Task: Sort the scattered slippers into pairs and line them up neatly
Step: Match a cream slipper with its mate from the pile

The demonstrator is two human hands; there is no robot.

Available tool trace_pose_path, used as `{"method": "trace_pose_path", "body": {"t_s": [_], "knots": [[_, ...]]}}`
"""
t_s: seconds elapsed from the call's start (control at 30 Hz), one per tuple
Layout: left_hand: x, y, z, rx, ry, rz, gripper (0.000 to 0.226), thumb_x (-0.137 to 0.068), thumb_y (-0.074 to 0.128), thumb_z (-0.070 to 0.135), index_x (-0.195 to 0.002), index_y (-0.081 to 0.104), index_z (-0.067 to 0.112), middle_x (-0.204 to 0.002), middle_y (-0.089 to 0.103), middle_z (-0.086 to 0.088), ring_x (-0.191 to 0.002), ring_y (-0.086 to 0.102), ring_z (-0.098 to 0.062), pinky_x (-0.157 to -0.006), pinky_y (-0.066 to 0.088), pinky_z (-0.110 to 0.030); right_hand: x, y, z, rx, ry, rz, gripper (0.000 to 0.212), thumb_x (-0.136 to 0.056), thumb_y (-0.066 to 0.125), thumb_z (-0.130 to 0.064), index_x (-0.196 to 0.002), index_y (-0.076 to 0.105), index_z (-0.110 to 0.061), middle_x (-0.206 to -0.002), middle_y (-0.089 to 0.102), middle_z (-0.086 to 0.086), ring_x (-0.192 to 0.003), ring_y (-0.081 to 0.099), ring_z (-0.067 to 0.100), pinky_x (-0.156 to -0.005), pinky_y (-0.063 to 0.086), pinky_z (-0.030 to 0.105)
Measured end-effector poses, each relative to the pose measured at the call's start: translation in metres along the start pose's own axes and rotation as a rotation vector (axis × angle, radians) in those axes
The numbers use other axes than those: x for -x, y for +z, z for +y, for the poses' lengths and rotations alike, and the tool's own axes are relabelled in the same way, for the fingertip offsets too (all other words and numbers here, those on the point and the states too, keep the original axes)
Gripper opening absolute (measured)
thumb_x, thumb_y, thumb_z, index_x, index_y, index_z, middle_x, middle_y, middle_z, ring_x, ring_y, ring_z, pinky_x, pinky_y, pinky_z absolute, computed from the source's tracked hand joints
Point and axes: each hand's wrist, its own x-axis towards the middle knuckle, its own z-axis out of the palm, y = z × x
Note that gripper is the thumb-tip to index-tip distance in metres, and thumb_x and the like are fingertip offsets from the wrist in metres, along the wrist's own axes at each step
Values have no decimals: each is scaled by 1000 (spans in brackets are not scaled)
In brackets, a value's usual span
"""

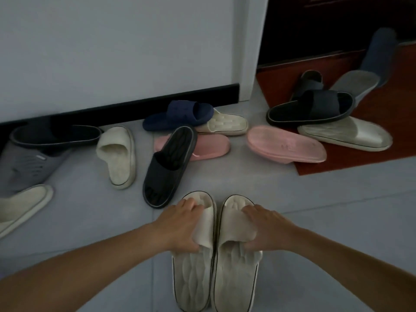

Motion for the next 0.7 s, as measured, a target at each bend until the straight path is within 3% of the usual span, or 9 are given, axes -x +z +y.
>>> {"method": "trace_pose_path", "body": {"t_s": [0.1, 0.17, 0.3, 0.37, 0.47, 0.6, 0.7], "knots": [[43, 15, -36, 9, -239, -116, 100, -58, 60, 66, -140, 26, 21, -139, 29, -1, -124, 40, -27, -92, 43, -39, -5, 9, -45, 62, 23, -48, 97, -54, 61, -70, -131, 29, -22, -128, 49, 4, -112, 54, 31, -88, 48, 38], [76, 28, -66, 33, -376, -222, 90, -63, 63, 56, -137, 31, 17, -137, 34, -5, -122, 44, -27, -92, 43, -34, -4, 13, -72, 82, -14, -112, 96, -57, 63, -67, -132, 29, -18, -129, 48, 8, -114, 53, 32, -86, 47, 36], [143, 46, -129, 68, -366, -416, 91, -68, 64, 42, -143, 21, 16, -140, 30, -6, -127, 41, -23, -102, 39, -27, -10, 14, -134, 140, -226, -157, 88, -60, 71, -57, -128, 30, -18, -127, 44, 9, -108, 52, 34, -74, 39, 34], [168, 52, -149, 74, -336, -458, 94, -70, 65, 44, -145, 16, 17, -142, 25, -4, -129, 36, -20, -105, 35, -26, -19, 18, -174, 188, -309, -140, 83, -63, 71, -54, -127, 33, -17, -128, 43, 11, -109, 51, 36, -76, 40, 36], [197, 65, -168, 58, -326, -468, 98, -68, 68, 46, -146, 16, 18, -140, 25, -3, -127, 36, -20, -104, 34, -25, -33, 33, -231, 144, -387, -149, 87, -66, 74, -51, -133, 31, -16, -135, 36, 14, -118, 46, 38, -91, 42, 40], [218, 76, -178, 115, -445, -444, 123, -60, 74, 51, -150, -4, 20, -156, 3, -4, -141, 19, -23, -109, 33, -33, -42, 48, -273, 28, -438, -343, 102, -71, 72, -52, -147, 9, -26, -155, 9, 11, -135, 35, 32, -108, 35, 37], [205, 67, -168, 191, -441, -270, 114, -67, 70, 55, -150, -1, 21, -157, 2, -2, -144, 12, -20, -112, 27, -34, -46, 47, -265, 132, -411, -342, 80, -79, 64, -52, -143, 28, -21, -148, 25, 12, -128, 42, 31, -102, 40, 36]]}}
